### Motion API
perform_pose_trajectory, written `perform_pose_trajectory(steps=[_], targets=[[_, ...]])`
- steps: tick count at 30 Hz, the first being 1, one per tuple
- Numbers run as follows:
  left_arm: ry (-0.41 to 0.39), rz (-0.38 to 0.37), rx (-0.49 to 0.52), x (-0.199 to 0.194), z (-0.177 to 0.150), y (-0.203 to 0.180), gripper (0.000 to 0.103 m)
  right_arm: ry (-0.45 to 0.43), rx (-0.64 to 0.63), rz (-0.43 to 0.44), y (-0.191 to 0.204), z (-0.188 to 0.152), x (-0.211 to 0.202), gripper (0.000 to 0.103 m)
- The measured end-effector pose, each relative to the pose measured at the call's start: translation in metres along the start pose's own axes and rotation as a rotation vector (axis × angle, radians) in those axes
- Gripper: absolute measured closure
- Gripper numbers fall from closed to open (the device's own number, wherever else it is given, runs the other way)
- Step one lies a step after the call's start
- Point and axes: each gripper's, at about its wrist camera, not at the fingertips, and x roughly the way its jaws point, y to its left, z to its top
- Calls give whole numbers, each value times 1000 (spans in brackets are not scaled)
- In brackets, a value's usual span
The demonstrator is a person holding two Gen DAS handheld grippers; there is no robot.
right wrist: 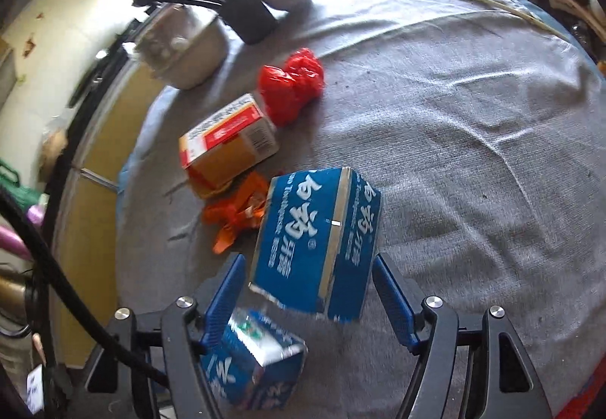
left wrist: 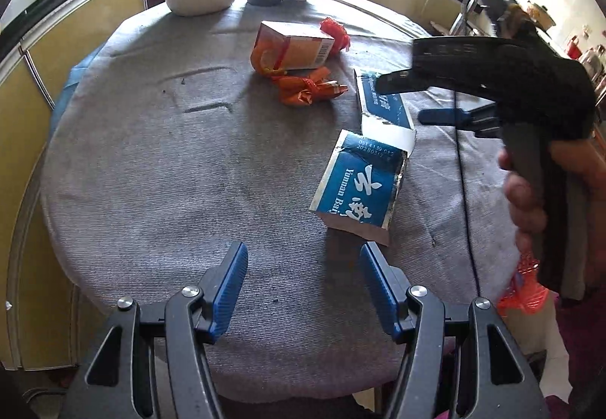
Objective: Collect trash
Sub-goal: 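Grasp the blue toothpaste carton with the right tool while the left tool approaches the blue Yunnan Baiyao box, then grasp the blue Yunnan Baiyao box with the left tool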
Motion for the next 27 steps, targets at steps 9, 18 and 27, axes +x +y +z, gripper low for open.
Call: perform_pose_trajectory(steps=[9,18,27], targets=[[-20,-52,-4,-7,3,2,38,14,-95,-205,32,8,31,26],[-12,-92,20,-1,16,-11,38,-41,-130,-202,7,5,25,41],[63,-132,28,38,38,-22,28,-66,-105,-162,-38,-20,-11,41]])
